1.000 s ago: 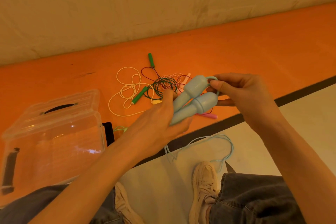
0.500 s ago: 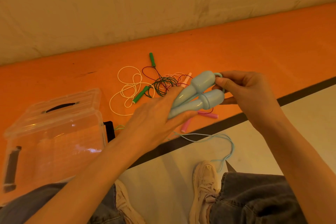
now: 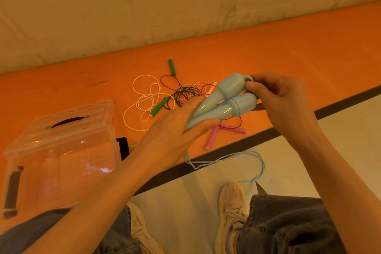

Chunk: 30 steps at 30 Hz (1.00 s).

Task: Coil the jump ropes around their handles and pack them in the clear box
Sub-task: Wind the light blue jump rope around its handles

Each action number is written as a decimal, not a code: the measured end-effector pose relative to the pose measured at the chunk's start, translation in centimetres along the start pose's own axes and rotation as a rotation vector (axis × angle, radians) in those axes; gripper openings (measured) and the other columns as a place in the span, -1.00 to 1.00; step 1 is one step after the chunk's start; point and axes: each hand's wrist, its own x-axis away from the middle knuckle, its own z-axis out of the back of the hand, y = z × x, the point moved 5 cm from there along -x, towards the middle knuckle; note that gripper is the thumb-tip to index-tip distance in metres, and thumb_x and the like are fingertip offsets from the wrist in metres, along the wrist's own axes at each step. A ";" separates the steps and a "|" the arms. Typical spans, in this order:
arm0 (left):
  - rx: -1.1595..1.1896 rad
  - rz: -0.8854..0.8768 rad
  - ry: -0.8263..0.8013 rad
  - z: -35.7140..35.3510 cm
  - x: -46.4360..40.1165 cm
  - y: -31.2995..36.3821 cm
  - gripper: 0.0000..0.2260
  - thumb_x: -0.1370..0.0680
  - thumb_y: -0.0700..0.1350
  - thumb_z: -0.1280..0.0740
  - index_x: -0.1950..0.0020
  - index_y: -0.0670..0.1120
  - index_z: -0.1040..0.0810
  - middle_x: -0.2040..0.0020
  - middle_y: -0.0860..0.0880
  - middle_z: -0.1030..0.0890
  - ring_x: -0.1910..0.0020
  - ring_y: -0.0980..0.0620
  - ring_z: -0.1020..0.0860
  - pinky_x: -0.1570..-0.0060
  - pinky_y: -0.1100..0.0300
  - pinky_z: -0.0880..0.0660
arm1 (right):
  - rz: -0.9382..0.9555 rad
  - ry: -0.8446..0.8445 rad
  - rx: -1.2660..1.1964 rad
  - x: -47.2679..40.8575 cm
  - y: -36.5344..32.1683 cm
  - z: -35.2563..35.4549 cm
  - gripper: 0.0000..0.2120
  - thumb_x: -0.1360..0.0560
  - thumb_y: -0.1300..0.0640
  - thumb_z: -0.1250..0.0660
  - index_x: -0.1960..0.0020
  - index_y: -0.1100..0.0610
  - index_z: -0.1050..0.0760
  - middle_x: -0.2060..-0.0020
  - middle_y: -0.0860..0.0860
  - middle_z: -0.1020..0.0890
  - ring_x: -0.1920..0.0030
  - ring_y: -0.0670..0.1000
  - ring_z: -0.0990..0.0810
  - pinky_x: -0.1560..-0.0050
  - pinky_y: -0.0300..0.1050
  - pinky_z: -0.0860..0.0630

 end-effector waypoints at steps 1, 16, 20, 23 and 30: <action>0.003 -0.002 -0.001 0.0 0.0 0.0 -0.57 -0.50 0.30 -0.17 -0.33 0.21 -0.39 0.07 0.10 -0.60 0.16 0.09 -0.54 0.13 0.01 -0.46 | -0.004 0.002 -0.009 0.0 0.0 0.1 -0.88 -0.58 0.22 -0.26 0.00 0.08 -0.56 0.21 -0.02 -0.63 0.27 -0.21 -0.62 0.28 -0.34 -0.56; -0.289 -0.017 0.047 1.2 0.4 0.6 -0.52 -0.48 0.38 -0.03 -0.35 0.27 -0.30 0.02 0.18 -0.55 0.11 0.11 -0.48 0.22 0.09 -0.42 | 0.010 -0.023 -0.010 -0.1 0.0 0.0 -0.84 -0.58 0.23 -0.26 0.05 0.03 -0.57 0.20 0.04 -0.64 0.25 -0.17 -0.62 0.25 -0.36 -0.55; -0.093 -0.042 0.000 0.8 0.0 0.6 -0.56 -0.51 0.33 -0.12 -0.31 0.17 -0.39 0.16 0.11 -0.55 0.27 0.14 -0.45 0.27 0.15 -0.38 | 0.019 -0.028 -0.011 -0.2 -0.2 0.0 -0.82 -0.57 0.22 -0.27 0.07 -0.03 -0.56 0.21 -0.04 -0.65 0.24 -0.17 -0.63 0.24 -0.32 -0.58; -0.028 -0.059 -0.087 0.6 0.0 0.6 -0.58 -0.51 0.28 -0.23 -0.27 0.11 -0.40 0.20 0.06 -0.54 0.27 0.12 -0.47 0.30 0.22 -0.33 | 0.007 -0.022 0.002 -0.2 -0.1 0.2 -0.82 -0.57 0.21 -0.27 0.08 -0.04 -0.57 0.24 -0.03 -0.65 0.25 -0.15 -0.62 0.25 -0.29 -0.59; -0.180 -0.072 -0.103 0.8 0.2 0.2 -0.61 -0.57 0.21 -0.20 -0.36 0.15 -0.29 0.19 0.11 -0.49 0.25 0.14 -0.45 0.28 0.12 -0.34 | -0.030 -0.024 -0.043 -0.2 -0.1 0.2 -0.88 -0.57 0.21 -0.27 0.01 0.08 -0.58 0.23 0.01 -0.64 0.28 -0.19 -0.62 0.29 -0.34 -0.55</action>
